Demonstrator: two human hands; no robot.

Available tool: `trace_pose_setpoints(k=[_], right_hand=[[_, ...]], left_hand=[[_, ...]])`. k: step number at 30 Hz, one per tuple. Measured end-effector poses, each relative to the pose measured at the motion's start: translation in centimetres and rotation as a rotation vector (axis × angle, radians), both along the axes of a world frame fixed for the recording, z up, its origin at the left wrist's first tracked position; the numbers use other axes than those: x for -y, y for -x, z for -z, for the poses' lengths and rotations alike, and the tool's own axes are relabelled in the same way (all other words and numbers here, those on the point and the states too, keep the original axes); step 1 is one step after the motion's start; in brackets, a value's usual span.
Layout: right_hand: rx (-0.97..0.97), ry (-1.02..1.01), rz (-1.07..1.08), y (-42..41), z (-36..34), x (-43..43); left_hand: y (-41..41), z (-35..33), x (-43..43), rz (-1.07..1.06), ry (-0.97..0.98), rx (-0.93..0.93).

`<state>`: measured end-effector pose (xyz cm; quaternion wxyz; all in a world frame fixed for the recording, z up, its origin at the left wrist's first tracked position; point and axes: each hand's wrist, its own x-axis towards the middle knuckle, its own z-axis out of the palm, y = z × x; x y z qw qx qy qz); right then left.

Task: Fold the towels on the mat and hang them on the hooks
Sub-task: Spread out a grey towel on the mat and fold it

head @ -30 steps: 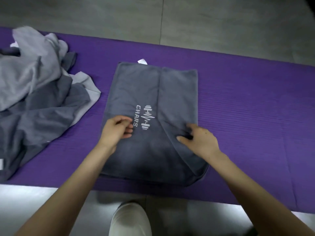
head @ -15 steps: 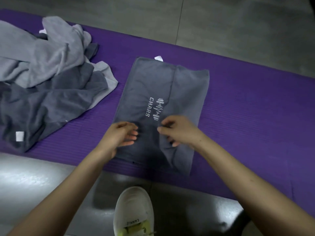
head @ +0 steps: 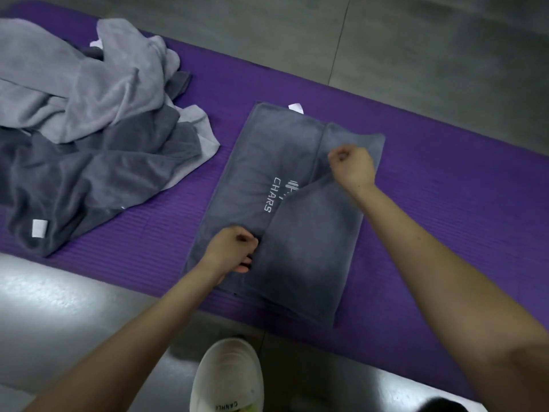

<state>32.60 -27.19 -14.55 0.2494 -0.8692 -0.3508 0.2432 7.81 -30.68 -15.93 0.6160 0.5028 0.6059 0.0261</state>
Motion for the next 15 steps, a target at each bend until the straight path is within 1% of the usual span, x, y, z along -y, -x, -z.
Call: trace_pose_setpoints(k=[3, 6, 8, 11, 13, 15], right_hand=[[-0.003, -0.014, 0.014, -1.2, 0.7, -3.0], [-0.011, 0.049, 0.019, -2.4, 1.9, -5.3], [0.049, 0.129, 0.057, -2.6, 2.6, -6.2], [0.159, 0.221, 0.053, -2.1, 3.6, -6.8], [0.195, 0.216, 0.062, -1.9, 4.0, -6.8], [0.156, 0.166, 0.107, -2.3, 4.4, -6.8]], left_hand=[[-0.3, 0.3, -0.6, 0.009, 0.01, -0.013], [-0.7, 0.7, -1.1, 0.032, -0.003, -0.023], [-0.9, 1.1, -1.2, 0.048, -0.029, -0.044], [-1.0, 1.8, -1.0, 0.105, -0.112, -0.108], [-1.0, 2.2, -0.8, 0.161, -0.162, -0.146], [-1.1, 2.2, -0.8, 0.193, -0.186, -0.153]])
